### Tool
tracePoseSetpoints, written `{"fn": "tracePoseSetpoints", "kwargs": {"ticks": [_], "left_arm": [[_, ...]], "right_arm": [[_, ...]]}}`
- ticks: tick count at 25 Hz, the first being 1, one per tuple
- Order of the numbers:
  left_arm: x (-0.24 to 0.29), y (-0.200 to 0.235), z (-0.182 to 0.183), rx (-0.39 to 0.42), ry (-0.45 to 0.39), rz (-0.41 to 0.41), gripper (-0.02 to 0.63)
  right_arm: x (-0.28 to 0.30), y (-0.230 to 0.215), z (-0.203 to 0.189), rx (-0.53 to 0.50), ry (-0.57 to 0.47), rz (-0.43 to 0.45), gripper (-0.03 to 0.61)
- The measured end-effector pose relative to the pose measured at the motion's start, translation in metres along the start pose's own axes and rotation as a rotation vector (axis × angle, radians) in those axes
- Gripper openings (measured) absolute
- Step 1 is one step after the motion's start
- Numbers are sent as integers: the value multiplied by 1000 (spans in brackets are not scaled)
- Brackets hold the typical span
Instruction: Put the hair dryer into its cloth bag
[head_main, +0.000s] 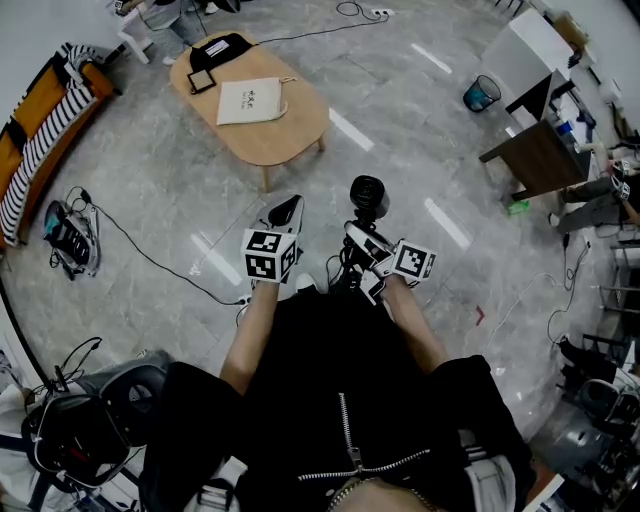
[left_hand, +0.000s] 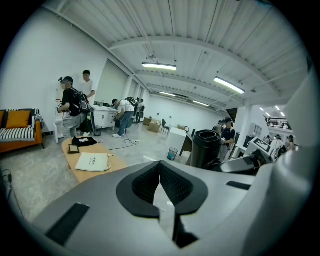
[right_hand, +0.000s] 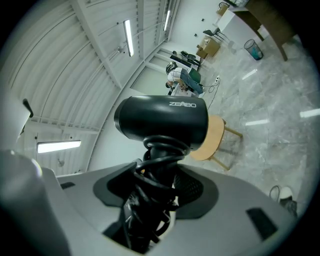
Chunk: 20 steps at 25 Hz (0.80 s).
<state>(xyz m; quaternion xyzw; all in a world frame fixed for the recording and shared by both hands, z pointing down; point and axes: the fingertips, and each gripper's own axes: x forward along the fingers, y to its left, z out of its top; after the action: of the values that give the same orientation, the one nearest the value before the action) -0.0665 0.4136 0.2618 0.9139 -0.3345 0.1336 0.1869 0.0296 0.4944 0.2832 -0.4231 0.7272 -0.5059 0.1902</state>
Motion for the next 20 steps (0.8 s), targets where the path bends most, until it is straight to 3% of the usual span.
{"fn": "tracePoseSetpoints", "kwargs": {"ticks": [7, 16, 20], "left_arm": [[-10, 4, -3, -2, 6, -2, 15], [-4, 11, -11, -25, 26, 0, 15], [3, 9, -14, -27, 35, -2, 15]], "right_arm": [[-1, 1, -5, 2, -11, -36, 233], [-1, 3, -1, -8, -22, -13, 235], [-5, -10, 1, 16, -11, -60, 235]]}}
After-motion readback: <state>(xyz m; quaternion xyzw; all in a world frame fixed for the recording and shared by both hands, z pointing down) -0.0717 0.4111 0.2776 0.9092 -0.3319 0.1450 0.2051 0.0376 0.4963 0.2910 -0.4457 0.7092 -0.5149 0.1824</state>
